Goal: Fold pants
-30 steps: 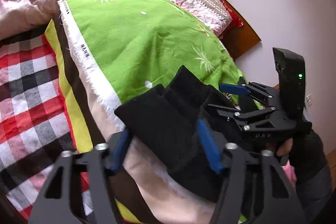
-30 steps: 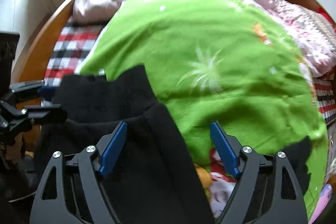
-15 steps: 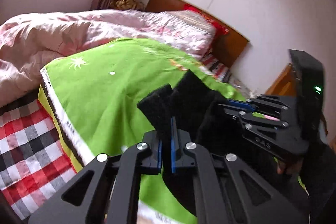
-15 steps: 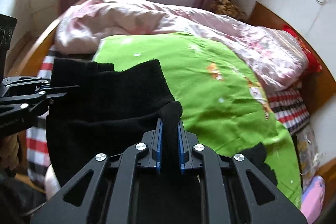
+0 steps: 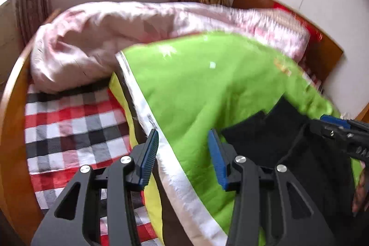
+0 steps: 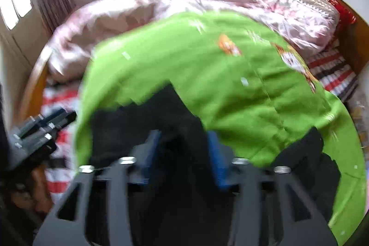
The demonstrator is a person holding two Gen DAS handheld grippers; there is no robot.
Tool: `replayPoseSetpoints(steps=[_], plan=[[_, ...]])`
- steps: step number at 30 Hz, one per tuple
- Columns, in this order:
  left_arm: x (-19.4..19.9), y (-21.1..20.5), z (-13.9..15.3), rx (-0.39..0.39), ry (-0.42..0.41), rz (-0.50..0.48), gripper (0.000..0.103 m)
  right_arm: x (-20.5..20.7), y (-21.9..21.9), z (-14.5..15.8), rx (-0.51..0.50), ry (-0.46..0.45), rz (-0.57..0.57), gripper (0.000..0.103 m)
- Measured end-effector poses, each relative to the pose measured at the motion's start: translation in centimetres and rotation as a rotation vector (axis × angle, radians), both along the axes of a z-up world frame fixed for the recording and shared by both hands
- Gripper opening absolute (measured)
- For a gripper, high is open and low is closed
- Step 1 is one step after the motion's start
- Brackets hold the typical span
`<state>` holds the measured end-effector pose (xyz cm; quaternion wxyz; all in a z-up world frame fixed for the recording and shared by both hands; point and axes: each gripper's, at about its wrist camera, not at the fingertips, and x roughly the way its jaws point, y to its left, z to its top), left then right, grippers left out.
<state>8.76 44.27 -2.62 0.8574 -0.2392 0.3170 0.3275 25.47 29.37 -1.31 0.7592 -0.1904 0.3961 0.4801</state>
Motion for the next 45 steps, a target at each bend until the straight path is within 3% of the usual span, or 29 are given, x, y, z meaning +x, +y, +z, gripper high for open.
replayPoseSetpoints(steps=[1, 4, 6, 7, 9, 11, 15, 18, 20, 22, 23, 25, 26, 31, 35, 37, 40, 42, 43, 45], plan=[[-0.1, -1.0, 0.9, 0.026, -0.022, -0.031, 0.047, 0.0, -0.2, 1.0, 0.038, 0.001, 0.005, 0.093], [1.4, -4.5, 3.1, 0.020, -0.106, -0.227, 0.059, 0.8, -1.5, 4.7, 0.116, -0.028, -0.060, 0.092], [3.1, -7.2, 3.8, -0.020, -0.141, -0.411, 0.075, 1.9, -4.1, 6.4, 0.161, -0.022, -0.107, 0.092], [4.1, -8.6, 3.7, -0.052, -0.152, -0.515, 0.078, 2.6, -5.7, 6.8, 0.168, -0.032, -0.129, 0.092], [5.6, -10.7, 3.2, -0.057, -0.130, -0.604, 0.085, 4.5, -9.9, 6.3, 0.137, -0.033, -0.214, 0.092], [7.3, -12.0, 1.6, -0.053, -0.067, -0.658, 0.085, 6.6, -14.5, 4.5, 0.119, 0.013, -0.312, 0.092], [10.2, -11.4, -2.7, -0.183, 0.110, -0.609, 0.085, 10.4, -22.0, -1.3, 0.130, 0.217, -0.535, 0.086], [10.3, -11.1, -2.5, -0.188, 0.122, -0.590, 0.085, 11.5, -23.5, -5.1, 0.195, 0.366, -0.559, 0.083], [10.0, -11.2, -2.5, -0.174, 0.125, -0.597, 0.085, 11.3, -22.8, -6.3, 0.205, 0.375, -0.540, 0.077], [9.7, -11.5, -2.5, -0.158, 0.118, -0.606, 0.086, 10.7, -21.9, -6.5, 0.210, 0.374, -0.518, 0.061], [9.6, -11.5, -2.5, -0.157, 0.112, -0.610, 0.087, 10.5, -21.4, -6.3, 0.183, 0.356, -0.520, 0.045], [9.0, -11.4, -2.2, -0.176, 0.091, -0.612, 0.088, 10.1, -21.3, -5.3, 0.183, 0.317, -0.511, 0.023], [8.6, -10.9, -1.8, -0.195, 0.068, -0.604, 0.088, 9.3, -21.5, -4.0, 0.220, 0.286, -0.496, 0.020], [5.1, -7.4, 0.7, -0.272, -0.099, -0.465, 0.090, 4.3, -18.3, 2.0, 0.314, 0.180, -0.332, 0.018], [2.1, -3.4, 0.5, -0.392, -0.192, -0.378, 0.090, -2.2, -11.5, 4.5, 0.325, 0.146, -0.124, 0.018], [1.0, -2.1, 0.1, -0.414, -0.193, -0.347, 0.090, -4.8, -8.4, 3.7, 0.289, 0.170, -0.046, 0.019], [-0.3, -0.8, -1.0, -0.429, -0.170, -0.319, 0.090, -8.9, -2.8, -0.3, 0.119, 0.202, 0.076, 0.022], [-0.9, -0.2, -1.5, -0.430, -0.158, -0.312, 0.090, -10.4, -1.4, -2.5, 0.060, 0.210, 0.127, 0.023], [-1.3, -0.1, -1.6, -0.428, -0.153, -0.309, 0.090, -10.8, -1.0, -3.5, 0.046, 0.239, 0.152, 0.027], [-1.6, 0.2, -2.0, -0.437, -0.147, -0.314, 0.090, -10.9, -1.0, -3.7, 0.067, 0.251, 0.157, 0.049]])
